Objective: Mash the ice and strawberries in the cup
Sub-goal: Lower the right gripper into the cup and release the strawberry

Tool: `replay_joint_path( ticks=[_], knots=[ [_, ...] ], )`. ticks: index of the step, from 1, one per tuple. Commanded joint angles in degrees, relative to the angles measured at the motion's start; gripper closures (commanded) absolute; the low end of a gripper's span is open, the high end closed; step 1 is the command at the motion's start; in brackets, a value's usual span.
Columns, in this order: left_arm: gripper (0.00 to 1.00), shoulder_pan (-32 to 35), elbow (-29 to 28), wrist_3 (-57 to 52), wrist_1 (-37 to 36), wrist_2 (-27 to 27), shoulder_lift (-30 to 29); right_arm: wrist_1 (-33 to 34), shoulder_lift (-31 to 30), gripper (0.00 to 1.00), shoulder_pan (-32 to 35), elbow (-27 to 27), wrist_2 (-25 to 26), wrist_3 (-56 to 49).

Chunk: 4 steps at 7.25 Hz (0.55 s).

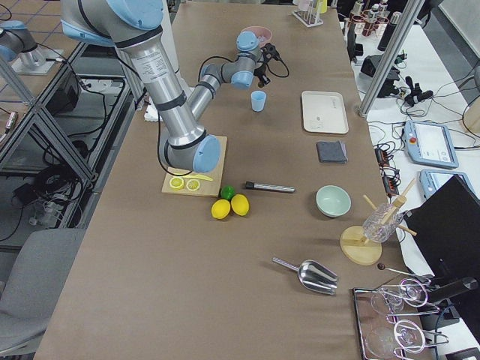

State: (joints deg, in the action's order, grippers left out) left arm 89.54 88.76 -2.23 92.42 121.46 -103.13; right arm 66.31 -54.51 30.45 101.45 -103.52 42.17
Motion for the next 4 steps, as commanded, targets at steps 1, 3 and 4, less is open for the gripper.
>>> replay_joint_path(
  ticks=[1, 3, 4],
  knots=[
    [0.03, 0.28, 0.01, 0.03, 0.05, -0.17, 0.03, -1.27, 1.25, 1.00, -1.70, -2.82, 2.08, -0.15],
    [0.03, 0.46, -0.08, 0.12, 0.05, -0.17, 0.12, -3.29, 1.52, 1.00, -3.02, -6.07, 3.83, -0.15],
    [0.03, 0.90, 0.10, 0.12, 0.05, -0.09, 0.29, -4.08, 1.60, 1.00, -3.03, -7.21, 3.93, -0.24]
  ],
)
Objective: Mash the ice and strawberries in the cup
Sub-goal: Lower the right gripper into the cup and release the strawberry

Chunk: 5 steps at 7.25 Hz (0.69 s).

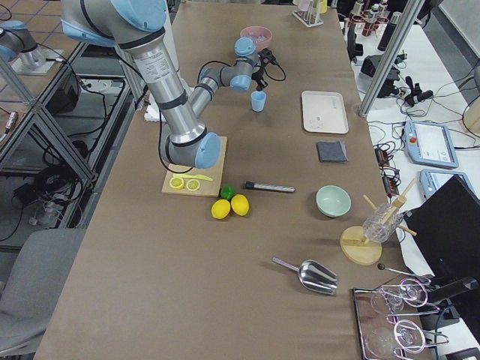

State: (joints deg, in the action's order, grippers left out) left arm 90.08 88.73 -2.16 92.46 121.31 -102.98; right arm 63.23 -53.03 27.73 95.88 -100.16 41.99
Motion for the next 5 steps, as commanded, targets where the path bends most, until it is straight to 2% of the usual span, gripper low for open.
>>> replay_joint_path(
  ticks=[1, 2, 3, 4, 5],
  knots=[
    [0.03, 0.53, 0.39, -0.12, 0.17, 0.06, 0.85, -3.18, 0.12, 1.00, -0.31, -2.19, 0.58, 0.10],
    [0.03, 0.71, 0.48, -0.13, 0.52, 0.06, 0.94, -3.21, -0.14, 0.72, -0.48, -2.19, 0.32, -0.16],
    [0.03, 0.80, 0.39, -0.13, 0.88, 0.06, 1.03, -3.38, -0.06, 0.34, -0.66, -1.93, 0.23, -0.07],
    [0.03, 0.80, 0.48, -0.13, 0.97, 0.06, 1.46, -3.38, 0.03, 0.05, -0.83, -1.58, 0.05, -0.42],
    [0.03, 0.88, 0.39, -0.21, 1.58, -0.02, 2.08, -3.47, 0.03, 0.02, -0.75, -1.58, -0.04, -0.60]
  ],
)
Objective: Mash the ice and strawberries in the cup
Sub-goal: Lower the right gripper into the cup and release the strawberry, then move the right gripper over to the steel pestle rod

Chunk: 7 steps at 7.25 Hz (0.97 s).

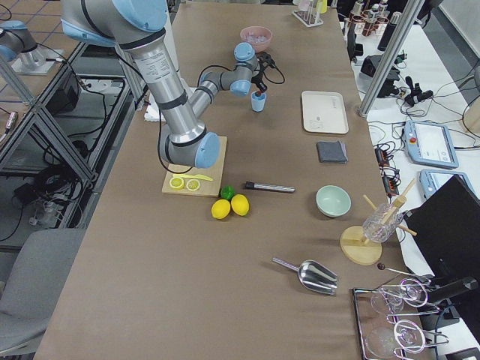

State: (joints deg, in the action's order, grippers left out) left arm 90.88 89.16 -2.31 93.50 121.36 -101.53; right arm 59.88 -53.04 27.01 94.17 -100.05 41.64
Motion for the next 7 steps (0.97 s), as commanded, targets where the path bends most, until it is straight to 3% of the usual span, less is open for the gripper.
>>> replay_joint_path(
  ticks=[1, 3, 5, 7],
  knots=[
    [0.03, 0.08, -0.12, 0.11, 1.76, -0.07, 0.80, -0.12, 0.04, 0.02, 0.23, 0.23, -0.23, -0.25],
    [0.03, 0.52, -0.04, -0.06, 1.78, -0.07, 0.72, 0.32, -1.18, 0.01, 2.68, 0.58, -1.37, -0.33],
    [0.03, 0.52, -0.04, -0.07, 1.78, 0.02, 0.28, 0.50, -3.72, 0.01, 11.52, 0.67, -13.52, -0.34],
    [0.03, 0.52, 0.93, -0.24, 1.78, 0.46, 0.02, 0.67, -7.41, 0.01, 21.19, 0.67, -21.99, -0.34]
  ],
)
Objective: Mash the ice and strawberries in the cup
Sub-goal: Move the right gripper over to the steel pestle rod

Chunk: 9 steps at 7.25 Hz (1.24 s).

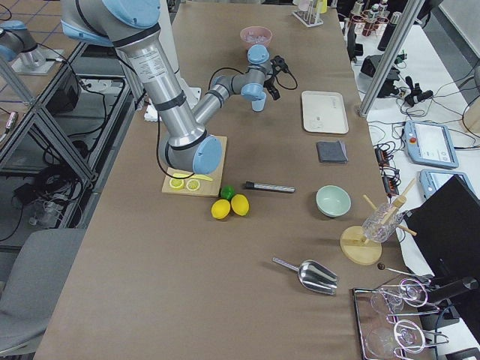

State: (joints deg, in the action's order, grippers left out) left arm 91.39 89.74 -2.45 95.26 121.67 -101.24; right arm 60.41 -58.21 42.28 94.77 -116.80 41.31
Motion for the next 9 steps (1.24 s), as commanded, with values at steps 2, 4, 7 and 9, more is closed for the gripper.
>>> replay_joint_path(
  ticks=[2, 4, 7, 9],
  knots=[
    [0.03, -0.25, 0.70, -0.45, 0.97, 0.15, -1.32, 7.05, -5.57, 0.01, 16.47, 0.76, -12.98, 0.00],
    [0.03, -0.68, 1.58, -0.45, 1.07, 0.41, -1.33, 7.96, -14.25, 0.01, 19.60, 2.78, -14.07, 0.00],
    [0.03, -2.17, 2.02, -0.89, 1.51, 0.33, -1.41, 17.14, -17.20, 0.01, 21.71, 3.14, -12.68, 0.00],
    [0.03, -2.27, 1.94, -0.80, 2.21, 0.24, -1.59, 18.51, -17.20, 0.01, 17.34, 1.04, -5.22, 0.00]
  ],
)
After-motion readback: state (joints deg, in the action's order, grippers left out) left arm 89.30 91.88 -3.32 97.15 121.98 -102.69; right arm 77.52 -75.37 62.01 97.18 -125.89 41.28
